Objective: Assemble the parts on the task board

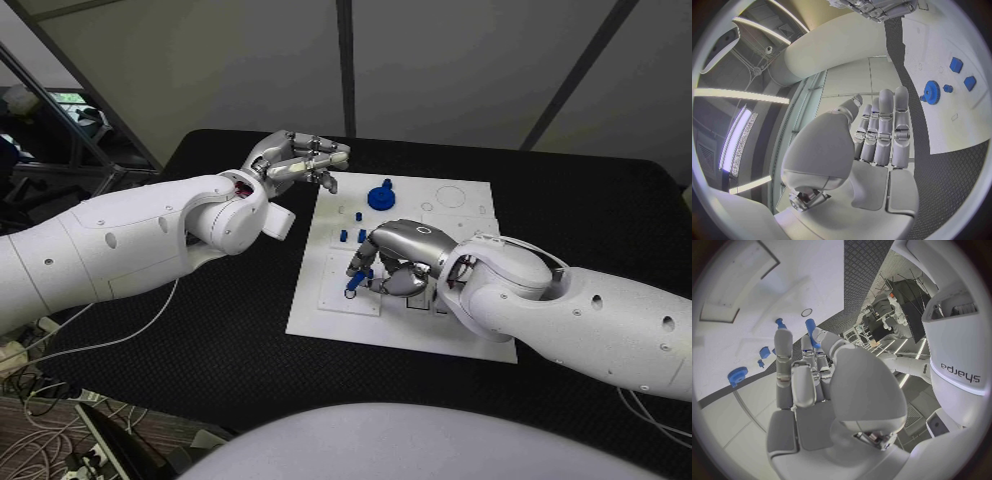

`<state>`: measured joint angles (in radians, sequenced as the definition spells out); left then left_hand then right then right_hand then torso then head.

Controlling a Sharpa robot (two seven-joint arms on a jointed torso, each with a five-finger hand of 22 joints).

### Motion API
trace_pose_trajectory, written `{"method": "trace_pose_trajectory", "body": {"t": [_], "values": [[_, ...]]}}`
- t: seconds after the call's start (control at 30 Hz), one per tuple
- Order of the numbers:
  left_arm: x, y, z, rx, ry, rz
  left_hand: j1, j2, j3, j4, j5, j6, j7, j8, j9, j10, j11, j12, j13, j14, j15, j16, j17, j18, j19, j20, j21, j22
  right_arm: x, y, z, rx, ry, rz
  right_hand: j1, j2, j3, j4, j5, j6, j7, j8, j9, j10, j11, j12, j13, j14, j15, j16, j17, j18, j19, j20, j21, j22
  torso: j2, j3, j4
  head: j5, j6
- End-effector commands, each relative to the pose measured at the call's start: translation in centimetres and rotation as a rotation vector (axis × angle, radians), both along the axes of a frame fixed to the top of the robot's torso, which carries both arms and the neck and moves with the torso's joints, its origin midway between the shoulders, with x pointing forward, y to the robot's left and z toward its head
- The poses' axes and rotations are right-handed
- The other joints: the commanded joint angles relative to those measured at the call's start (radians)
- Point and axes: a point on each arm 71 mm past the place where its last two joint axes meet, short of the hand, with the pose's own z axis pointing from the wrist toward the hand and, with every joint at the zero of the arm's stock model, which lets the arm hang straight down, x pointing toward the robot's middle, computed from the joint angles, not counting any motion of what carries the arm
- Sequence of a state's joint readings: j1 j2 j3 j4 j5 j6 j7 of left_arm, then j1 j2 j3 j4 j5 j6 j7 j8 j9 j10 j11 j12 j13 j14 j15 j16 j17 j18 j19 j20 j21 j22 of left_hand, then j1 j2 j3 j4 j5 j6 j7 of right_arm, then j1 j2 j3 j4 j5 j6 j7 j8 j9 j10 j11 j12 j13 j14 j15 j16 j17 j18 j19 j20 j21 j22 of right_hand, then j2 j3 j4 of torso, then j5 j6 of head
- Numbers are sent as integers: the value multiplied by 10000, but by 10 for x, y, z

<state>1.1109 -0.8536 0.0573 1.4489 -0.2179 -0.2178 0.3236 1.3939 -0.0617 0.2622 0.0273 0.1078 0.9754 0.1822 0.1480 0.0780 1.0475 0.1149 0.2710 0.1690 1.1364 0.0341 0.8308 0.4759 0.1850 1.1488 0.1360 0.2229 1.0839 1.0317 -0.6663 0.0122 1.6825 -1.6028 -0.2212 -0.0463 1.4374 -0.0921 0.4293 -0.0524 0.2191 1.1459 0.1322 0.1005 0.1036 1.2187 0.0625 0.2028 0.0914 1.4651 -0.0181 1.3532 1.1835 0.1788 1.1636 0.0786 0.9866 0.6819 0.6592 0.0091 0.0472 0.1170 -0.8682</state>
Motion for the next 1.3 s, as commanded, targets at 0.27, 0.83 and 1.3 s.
{"method": "trace_pose_trajectory", "body": {"t": [0.27, 0.83, 1.3], "values": [[0, -2, 2, -111, -173, -29, 74, 0, 12, -26, 12, -13, 24, -22, -16, -39, 4, 47, 12, -28, 45, -64, -16, -34, 68, 14, -65, -13, 2, 3, -3, -345, -225, 3, -52, 67, 81, 0, 53, -19, 65, 62, 11, 26, 0, -24, 11, 363, -36, 10, 13, -135, -3, -2, 66, 1, 6, 6, 4, 27, -44], [0, -2, 2, -112, -141, -65, 83, -5, 11, -31, 6, -10, 28, -18, -16, -36, 7, 57, 12, -25, 46, -61, -14, -36, 72, 12, -64, -12, 0, 8, -11, -754, -41, 117, -60, 62, 79, 1, 53, -21, 66, 60, 12, 25, 2, -27, 12, 362, -34, 7, 8, -134, -7, -1, 65, -2, -3, -2, 0, 5, -44], [0, -3, 2, -116, -118, -97, 83, -5, 11, -31, 6, -10, 28, -18, -16, -36, 7, 57, 12, -25, 46, -61, -14, -36, 72, 12, -64, -12, -2, 10, -17, -1114, -2, 207, -78, 60, 76, 6, 50, -20, 67, 58, 15, 26, 3, -30, 17, 362, -31, 6, 6, -132, -19, 2, 57, -17, 0, 0, 0, 45, -44]]}}
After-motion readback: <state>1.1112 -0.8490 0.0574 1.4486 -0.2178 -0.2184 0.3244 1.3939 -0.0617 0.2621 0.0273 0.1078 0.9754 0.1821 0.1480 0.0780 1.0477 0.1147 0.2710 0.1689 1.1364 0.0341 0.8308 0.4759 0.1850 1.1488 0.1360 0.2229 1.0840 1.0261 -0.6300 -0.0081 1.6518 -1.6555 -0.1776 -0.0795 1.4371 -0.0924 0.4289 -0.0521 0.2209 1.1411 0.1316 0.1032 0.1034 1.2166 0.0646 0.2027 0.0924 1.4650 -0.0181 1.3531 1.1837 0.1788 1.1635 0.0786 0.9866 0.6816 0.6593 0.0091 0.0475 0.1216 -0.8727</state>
